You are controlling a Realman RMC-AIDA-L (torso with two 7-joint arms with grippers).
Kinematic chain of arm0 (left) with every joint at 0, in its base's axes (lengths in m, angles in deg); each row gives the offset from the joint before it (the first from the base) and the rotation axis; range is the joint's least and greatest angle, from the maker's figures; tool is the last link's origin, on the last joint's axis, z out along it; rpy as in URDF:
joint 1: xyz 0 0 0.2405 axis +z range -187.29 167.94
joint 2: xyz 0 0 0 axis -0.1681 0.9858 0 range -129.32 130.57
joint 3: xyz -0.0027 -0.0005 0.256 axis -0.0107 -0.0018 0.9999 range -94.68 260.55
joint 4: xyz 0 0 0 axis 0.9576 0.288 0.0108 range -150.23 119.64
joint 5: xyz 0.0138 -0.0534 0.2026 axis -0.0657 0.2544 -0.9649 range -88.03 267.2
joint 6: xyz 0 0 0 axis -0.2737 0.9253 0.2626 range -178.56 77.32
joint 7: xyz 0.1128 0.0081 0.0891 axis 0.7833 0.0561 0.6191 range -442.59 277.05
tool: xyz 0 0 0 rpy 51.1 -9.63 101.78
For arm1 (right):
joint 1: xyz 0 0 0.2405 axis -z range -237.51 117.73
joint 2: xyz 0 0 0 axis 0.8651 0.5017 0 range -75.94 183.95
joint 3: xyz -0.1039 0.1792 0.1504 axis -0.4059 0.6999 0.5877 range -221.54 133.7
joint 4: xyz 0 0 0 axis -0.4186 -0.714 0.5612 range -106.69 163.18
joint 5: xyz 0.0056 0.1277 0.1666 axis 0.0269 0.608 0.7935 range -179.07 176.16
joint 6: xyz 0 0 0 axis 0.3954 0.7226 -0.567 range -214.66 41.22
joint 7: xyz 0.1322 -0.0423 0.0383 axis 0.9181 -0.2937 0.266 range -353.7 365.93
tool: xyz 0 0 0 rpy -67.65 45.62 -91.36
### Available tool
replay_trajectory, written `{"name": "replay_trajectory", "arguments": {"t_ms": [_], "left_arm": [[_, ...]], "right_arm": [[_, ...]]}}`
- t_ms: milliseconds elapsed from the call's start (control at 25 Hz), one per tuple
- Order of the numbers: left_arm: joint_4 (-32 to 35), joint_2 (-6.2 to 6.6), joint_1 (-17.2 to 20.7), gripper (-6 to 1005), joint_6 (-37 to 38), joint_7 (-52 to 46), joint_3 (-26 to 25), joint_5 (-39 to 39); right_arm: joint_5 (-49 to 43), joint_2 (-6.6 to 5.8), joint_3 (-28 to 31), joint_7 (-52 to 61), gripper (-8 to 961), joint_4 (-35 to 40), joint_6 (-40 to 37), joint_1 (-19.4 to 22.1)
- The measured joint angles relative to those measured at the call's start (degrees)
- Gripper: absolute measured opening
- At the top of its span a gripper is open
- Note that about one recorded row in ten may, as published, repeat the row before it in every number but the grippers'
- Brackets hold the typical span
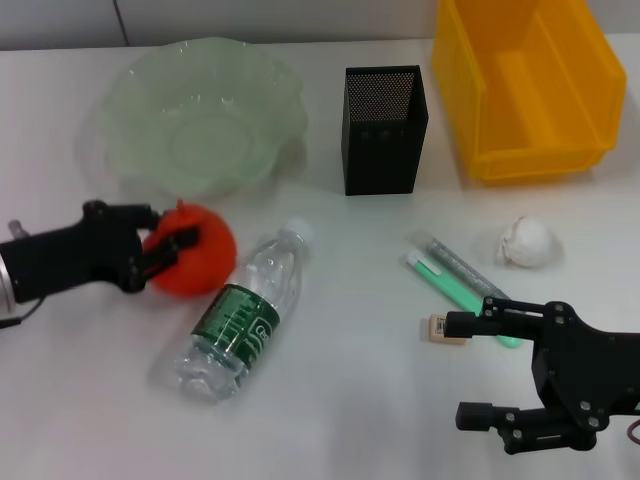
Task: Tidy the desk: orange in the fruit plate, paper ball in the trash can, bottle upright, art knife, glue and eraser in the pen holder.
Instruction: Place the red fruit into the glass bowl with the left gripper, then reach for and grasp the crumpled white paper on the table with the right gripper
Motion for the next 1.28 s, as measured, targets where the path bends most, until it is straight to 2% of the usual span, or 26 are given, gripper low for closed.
{"name": "replay_trajectory", "arguments": {"t_ms": [40, 160, 200, 280, 360, 560, 600, 760, 920, 1080, 1160, 1200, 1240, 1280], "left_arm": [[0.0, 0.0, 0.0, 274, 0.0, 0.0, 0.0, 0.0], [-0.54, 0.0, 0.38, 256, 4.47, -0.92, -0.23, 9.82], [-2.32, -0.06, 0.15, 251, 4.38, -1.91, -0.16, 19.2], [-3.09, -0.07, -0.19, 239, 3.65, -2.23, 0.0, 21.97], [-4.84, -0.07, -2.25, 227, -0.93, -3.86, 0.48, 26.61], [-8.16, -0.28, -8.9, 225, -16.46, -7.58, 3.0, 26.87], [-9.45, -0.45, -10.49, 226, -21.65, -7.54, 3.26, 27.21], [-10.17, -0.54, -11.12, 486, -24.06, -7.75, 3.03, 28.26], [-9.65, -0.16, -9.61, 676, -19.4, -8.47, 3.56, 29.13], [-5.41, 0.96, -5.26, 765, -6.08, -8.72, 11.0, 28.76], [-1.23, 2.29, -2.23, 810, 0.63, -9.36, 19.45, 28.15], [2.02, 3.32, -0.06, 810, 3.58, -10.4, 25.76, 27.24], [2.02, 3.32, -0.06, 810, 3.58, -10.4, 25.76, 27.24], [4.11, 3.9, 1.35, 810, 4.76, -11.0, 28.77, 26.69]], "right_arm": [[0.0, 0.0, 0.0, 0.0, 802, 0.0, 0.0, 0.0], [0.1, 0.02, 0.11, -0.01, 802, -0.15, 0.17, 0.03], [0.25, 0.05, 0.14, -0.06, 802, -0.5, 0.67, 0.04], [0.44, 0.07, 0.14, -0.09, 802, -0.88, 0.97, -0.03], [0.76, 0.07, 0.17, -0.13, 802, -1.61, 1.57, -0.3], [0.92, 0.19, 0.16, -0.16, 802, -3.02, 3.0, -1.21], [0.97, 0.19, 0.16, -0.17, 802, -3.61, 3.71, -1.56], [1.02, 0.26, 0.17, -0.17, 803, -3.86, 4.37, -1.67], [2.24, 0.2, 1.22, -0.02, 803, -3.66, 4.36, -1.43], [9.05, -0.63, 1.84, 4.42, 803, 1.32, 0.21, -0.26], [11.91, -1.05, 1.64, 12.26, 803, 8.47, -2.2, -0.01], [12.8, -1.34, 1.35, 23.7, 803, 20.09, -3.92, -0.18], [12.8, -1.34, 1.35, 23.7, 802, 20.09, -3.92, -0.18], [12.64, -1.34, 1.02, 30.17, 802, 26.71, -4.48, -0.32]]}}
